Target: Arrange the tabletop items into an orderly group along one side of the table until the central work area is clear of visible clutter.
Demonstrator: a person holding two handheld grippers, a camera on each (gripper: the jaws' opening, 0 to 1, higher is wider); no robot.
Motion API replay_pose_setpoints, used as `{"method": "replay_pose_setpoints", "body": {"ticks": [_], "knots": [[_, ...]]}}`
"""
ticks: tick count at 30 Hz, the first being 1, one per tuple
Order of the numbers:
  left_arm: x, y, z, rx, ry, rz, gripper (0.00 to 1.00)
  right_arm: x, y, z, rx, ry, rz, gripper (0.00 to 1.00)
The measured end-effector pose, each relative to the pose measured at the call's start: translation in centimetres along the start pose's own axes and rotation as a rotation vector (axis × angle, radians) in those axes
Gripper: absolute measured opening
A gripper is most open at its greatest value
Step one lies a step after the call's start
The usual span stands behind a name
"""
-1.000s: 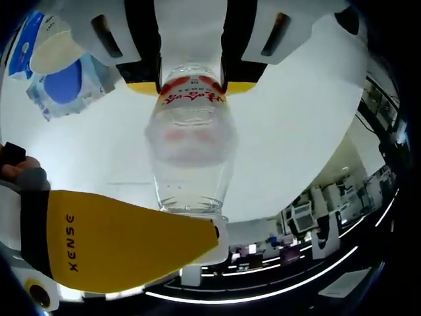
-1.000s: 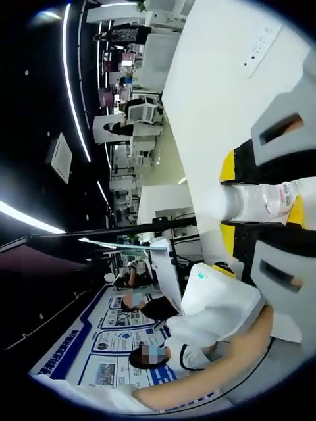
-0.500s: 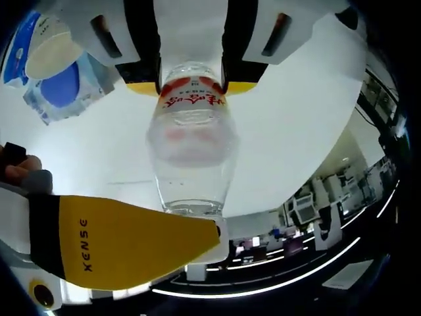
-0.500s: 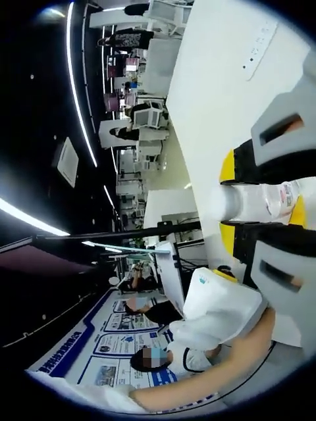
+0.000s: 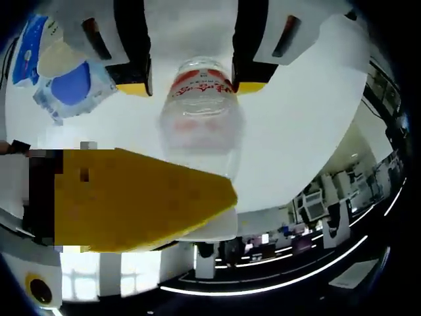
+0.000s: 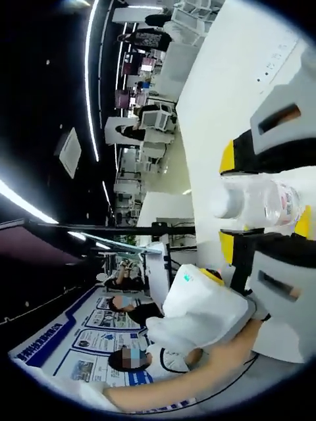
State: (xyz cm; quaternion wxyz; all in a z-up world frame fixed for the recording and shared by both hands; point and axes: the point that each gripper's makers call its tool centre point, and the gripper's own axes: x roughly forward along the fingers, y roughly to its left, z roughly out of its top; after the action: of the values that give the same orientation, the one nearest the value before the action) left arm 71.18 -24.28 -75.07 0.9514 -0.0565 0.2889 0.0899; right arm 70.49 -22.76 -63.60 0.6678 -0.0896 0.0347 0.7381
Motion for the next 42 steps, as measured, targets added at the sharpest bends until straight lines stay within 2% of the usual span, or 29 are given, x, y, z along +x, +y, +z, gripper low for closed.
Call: {"method": "replay_pose_setpoints", "body": {"ticks": [2, 4, 8, 10, 13, 15, 24, 28, 35, 40, 42], "knots": [[-0.1, 0.0, 0.3, -0.002, -0.012, 0.006, 0.57, -0.3, -0.3, 0.5, 0.009, -0.006, -0.021, 0.49], [-0.2, -0.2, 0.5, -0.010, -0.020, -0.007, 0.67, -0.6, -0.4, 1.0, 0.037, -0.024, -0.028, 0.49], [-0.9, -0.3, 0.8, -0.006, -0.030, -0.027, 0.73, -1.7, -0.8, 1.2, 0.030, -0.013, -0.055, 0.49], [-1.2, -0.1, 1.1, -0.007, -0.038, -0.022, 0.76, -2.4, -1.2, 1.2, 0.055, -0.008, -0.081, 0.51], [-1.9, 0.0, 1.3, -0.006, -0.044, -0.022, 0.76, -3.7, -1.6, 1.5, 0.128, -0.034, -0.123, 0.54], [-2.6, -0.1, 1.5, 0.005, -0.048, -0.018, 0.75, -4.5, -1.6, 1.7, 0.140, -0.040, -0.140, 0.54], [-5.3, -0.1, 2.5, 0.024, -0.075, -0.009, 0.72, -6.7, -0.6, 2.2, 0.154, -0.045, -0.173, 0.55], [-6.8, -0.6, 3.0, 0.014, -0.102, -0.022, 0.73, -7.6, 0.7, 2.5, 0.150, -0.043, -0.175, 0.55], [-8.5, -0.9, 3.1, 0.039, -0.111, -0.027, 0.73, -9.5, 2.0, 2.6, 0.156, -0.042, -0.200, 0.57], [-9.7, -1.3, 3.1, 0.046, -0.114, -0.030, 0.73, -10.6, 2.3, 2.1, 0.162, -0.035, -0.217, 0.56], [-10.1, -1.3, 3.0, 0.024, -0.115, -0.032, 0.71, -11.1, 2.6, 1.9, 0.169, -0.029, -0.225, 0.56]]}}
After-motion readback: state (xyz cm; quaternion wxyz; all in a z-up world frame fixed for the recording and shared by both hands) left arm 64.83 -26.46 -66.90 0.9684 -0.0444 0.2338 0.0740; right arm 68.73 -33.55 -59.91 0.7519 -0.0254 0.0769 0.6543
